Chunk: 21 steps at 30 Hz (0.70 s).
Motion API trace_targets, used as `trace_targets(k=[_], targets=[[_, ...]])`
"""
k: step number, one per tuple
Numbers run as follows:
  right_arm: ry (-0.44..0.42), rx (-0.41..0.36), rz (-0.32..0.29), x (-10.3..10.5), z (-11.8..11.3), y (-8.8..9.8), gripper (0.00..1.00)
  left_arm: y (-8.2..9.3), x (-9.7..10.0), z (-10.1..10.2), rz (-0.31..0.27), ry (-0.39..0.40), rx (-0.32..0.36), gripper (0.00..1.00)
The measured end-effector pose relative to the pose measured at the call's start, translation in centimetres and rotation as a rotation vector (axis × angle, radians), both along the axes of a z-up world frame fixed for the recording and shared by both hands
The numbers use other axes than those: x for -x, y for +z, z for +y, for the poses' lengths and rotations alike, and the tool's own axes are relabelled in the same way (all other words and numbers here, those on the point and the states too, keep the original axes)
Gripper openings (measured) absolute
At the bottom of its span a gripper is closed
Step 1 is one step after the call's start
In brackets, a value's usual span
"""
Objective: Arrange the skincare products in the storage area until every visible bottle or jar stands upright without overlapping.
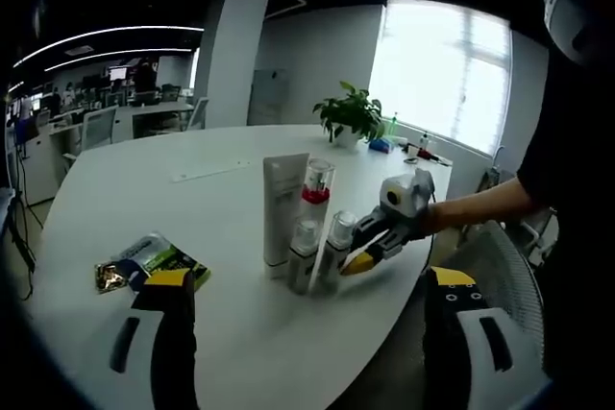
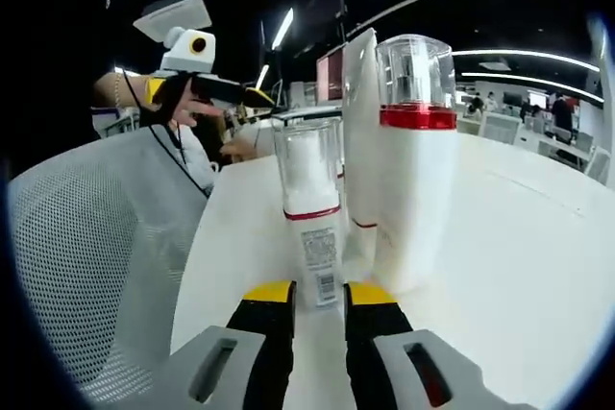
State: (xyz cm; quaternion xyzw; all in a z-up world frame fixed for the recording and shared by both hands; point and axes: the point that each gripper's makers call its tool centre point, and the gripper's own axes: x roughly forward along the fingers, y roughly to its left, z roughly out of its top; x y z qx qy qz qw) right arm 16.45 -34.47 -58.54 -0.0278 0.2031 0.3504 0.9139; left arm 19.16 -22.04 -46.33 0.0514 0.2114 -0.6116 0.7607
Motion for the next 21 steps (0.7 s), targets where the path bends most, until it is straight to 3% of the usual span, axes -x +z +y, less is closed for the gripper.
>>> trace_targets(k=[9, 14, 21], targets=[[-0.009, -0.006, 0.004, -0.8, 0.2, -0.1, 0.09, -0.3, -0.7, 0.4, 0.003, 0.005, -0.006, 0.92], [-0.009, -0.004, 0.008, -1.4, -0.2, -0.2, 0.03, -0.5, -0.8, 0.4, 0.006, 0.008, -0.010, 0.92], [-0.016, -0.013, 0.009, -2.0, -0.5, -0.1, 0.07, -0.7, -1.0, 0.4, 0.009, 0.008, -0.013, 0.91]])
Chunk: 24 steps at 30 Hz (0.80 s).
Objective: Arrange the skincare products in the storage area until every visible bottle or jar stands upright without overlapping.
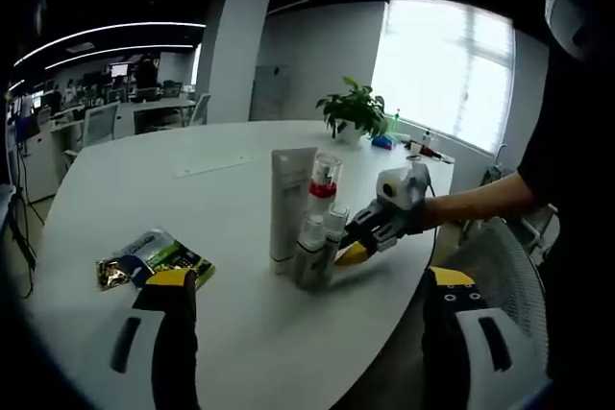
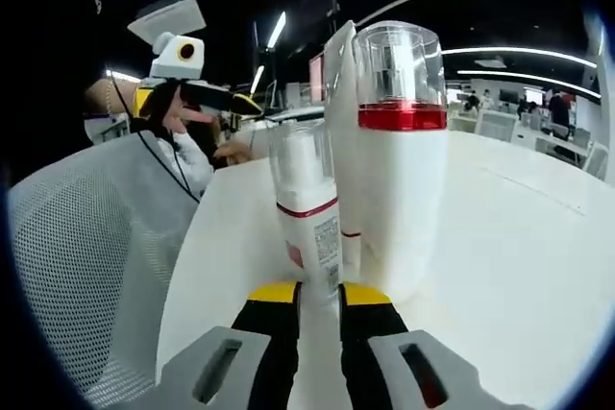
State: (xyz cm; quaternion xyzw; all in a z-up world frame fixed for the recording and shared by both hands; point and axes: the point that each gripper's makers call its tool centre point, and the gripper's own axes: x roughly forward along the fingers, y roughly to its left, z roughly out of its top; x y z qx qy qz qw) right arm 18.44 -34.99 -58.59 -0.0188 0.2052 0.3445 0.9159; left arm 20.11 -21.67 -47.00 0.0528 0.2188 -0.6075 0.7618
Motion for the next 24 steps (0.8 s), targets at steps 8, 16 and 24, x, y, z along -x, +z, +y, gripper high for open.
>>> trace_targets(k=[8, 16, 24], targets=[[-0.055, 0.001, 0.031, -0.2, 0.5, 0.0, 0.08, -0.3, -0.1, -0.1, 0.004, 0.006, -0.006, 0.90], [-0.141, -0.030, 0.094, -0.5, 0.0, -0.8, 0.14, -0.4, -0.2, 0.0, 0.003, 0.008, -0.013, 0.89], [-0.180, -0.017, 0.146, -0.5, 0.2, -1.8, 0.18, -0.7, -0.1, 0.0, 0.007, 0.008, -0.015, 0.89]])
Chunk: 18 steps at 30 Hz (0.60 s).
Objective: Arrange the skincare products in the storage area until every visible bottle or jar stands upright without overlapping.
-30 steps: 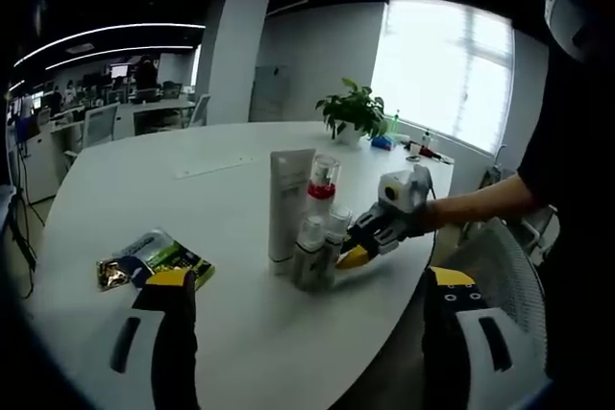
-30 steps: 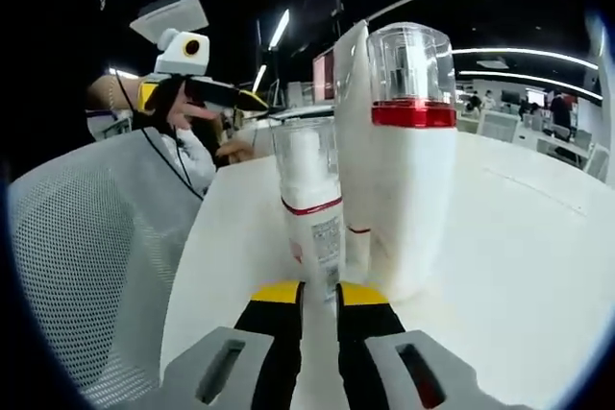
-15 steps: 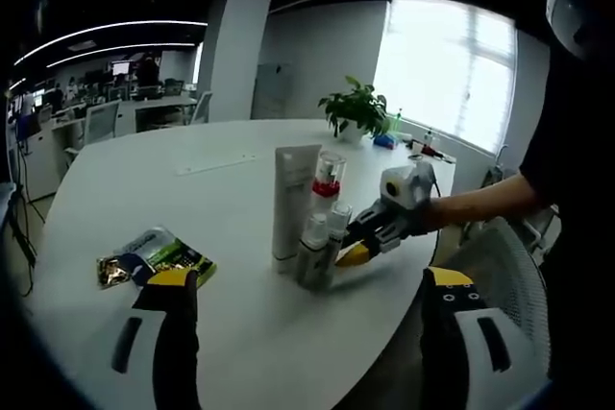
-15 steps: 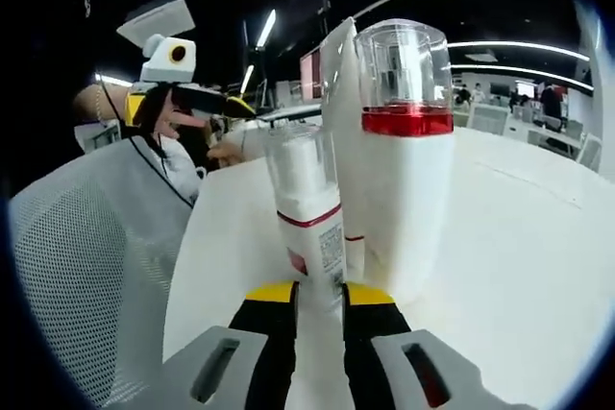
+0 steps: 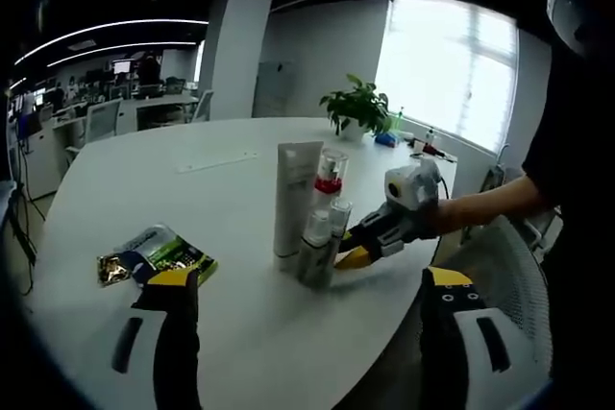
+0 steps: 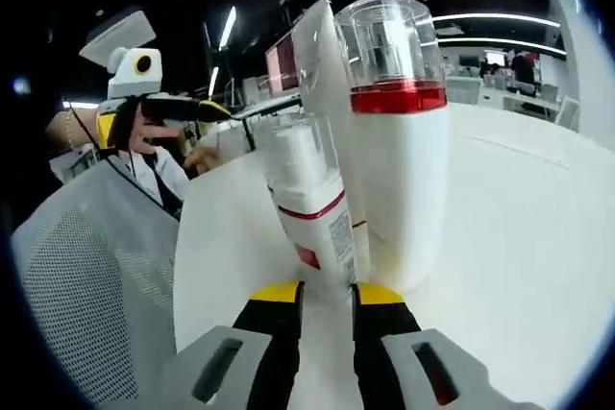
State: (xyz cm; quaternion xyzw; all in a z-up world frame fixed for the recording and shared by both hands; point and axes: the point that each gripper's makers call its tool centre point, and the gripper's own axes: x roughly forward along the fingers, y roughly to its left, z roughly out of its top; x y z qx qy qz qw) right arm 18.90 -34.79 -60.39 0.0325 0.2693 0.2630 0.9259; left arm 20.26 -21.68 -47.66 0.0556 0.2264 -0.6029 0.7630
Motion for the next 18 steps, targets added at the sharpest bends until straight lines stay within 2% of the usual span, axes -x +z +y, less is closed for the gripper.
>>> trace_targets(k=[18], targets=[[-0.005, 0.015, 0.014, 0.46, 0.20, 0.39, 0.15, -0.13, 0.42, -0.13, 0.002, -0.012, -0.005, 0.89]])
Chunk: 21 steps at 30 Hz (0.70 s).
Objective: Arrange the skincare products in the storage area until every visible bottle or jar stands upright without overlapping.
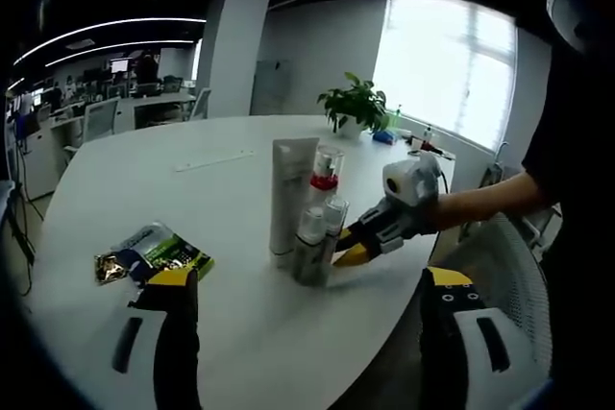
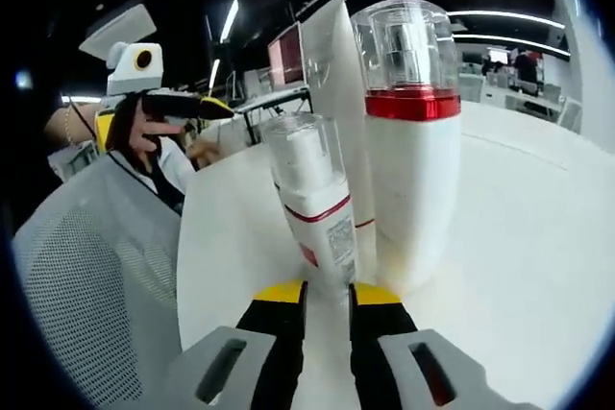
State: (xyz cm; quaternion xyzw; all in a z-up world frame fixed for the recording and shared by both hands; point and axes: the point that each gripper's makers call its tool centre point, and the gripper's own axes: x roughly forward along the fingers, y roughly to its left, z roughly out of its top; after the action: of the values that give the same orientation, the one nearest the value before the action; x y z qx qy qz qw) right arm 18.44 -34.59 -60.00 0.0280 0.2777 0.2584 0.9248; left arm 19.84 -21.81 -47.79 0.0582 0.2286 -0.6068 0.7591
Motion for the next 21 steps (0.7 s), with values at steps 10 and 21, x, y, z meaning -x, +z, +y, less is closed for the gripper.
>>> trace_targets(k=[10, 21], targets=[[-0.008, 0.011, 0.022, 0.3, 0.2, -0.1, 0.13, 0.1, 0.0, 0.0, 0.001, 0.001, 0.003, 0.89], [0.052, -0.020, 0.040, 1.2, 3.2, 1.2, 0.11, 0.7, -0.1, -0.1, -0.002, 0.005, 0.025, 0.90]])
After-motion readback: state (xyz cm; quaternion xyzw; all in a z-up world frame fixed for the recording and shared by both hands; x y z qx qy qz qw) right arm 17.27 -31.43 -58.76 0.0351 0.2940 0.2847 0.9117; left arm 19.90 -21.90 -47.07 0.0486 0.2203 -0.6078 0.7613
